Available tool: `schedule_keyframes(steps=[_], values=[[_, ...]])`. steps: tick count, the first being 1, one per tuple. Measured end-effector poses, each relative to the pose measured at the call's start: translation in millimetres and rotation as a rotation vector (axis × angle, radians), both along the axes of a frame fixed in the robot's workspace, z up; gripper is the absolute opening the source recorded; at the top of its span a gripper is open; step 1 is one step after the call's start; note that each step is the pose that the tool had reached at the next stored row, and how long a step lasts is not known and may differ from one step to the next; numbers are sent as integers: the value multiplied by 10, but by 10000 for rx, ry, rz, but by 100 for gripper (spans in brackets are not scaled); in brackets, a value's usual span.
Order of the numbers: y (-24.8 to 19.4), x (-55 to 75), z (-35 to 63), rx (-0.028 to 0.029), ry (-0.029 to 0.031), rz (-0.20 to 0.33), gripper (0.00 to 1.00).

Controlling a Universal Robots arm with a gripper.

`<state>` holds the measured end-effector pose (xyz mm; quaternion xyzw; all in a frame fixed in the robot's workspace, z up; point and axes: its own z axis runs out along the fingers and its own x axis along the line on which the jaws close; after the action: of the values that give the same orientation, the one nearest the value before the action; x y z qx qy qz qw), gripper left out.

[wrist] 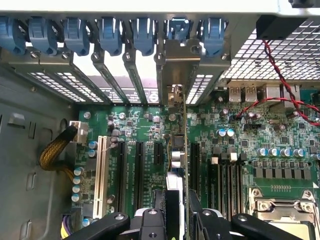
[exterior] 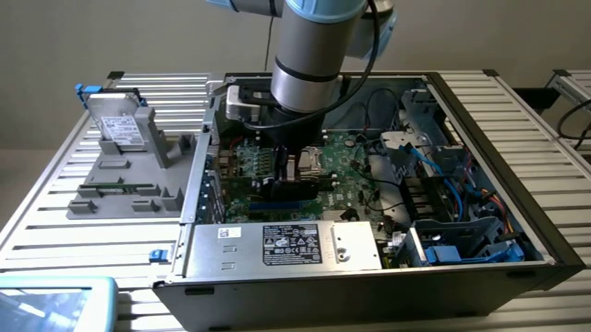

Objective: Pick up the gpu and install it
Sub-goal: 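Insert the gpu into the slot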

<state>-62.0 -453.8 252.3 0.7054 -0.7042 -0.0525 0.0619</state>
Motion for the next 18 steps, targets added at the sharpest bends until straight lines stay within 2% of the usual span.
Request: schedule_keyframes(steps=[3, 5, 8, 18], values=[[-1, -5, -3, -7, 0, -8, 29], [-1, -6, -7, -35, 0, -20, 29], [1, -8, -11, -134, 0, -41, 29], [1, -8, -10, -131, 0, -40, 29]])
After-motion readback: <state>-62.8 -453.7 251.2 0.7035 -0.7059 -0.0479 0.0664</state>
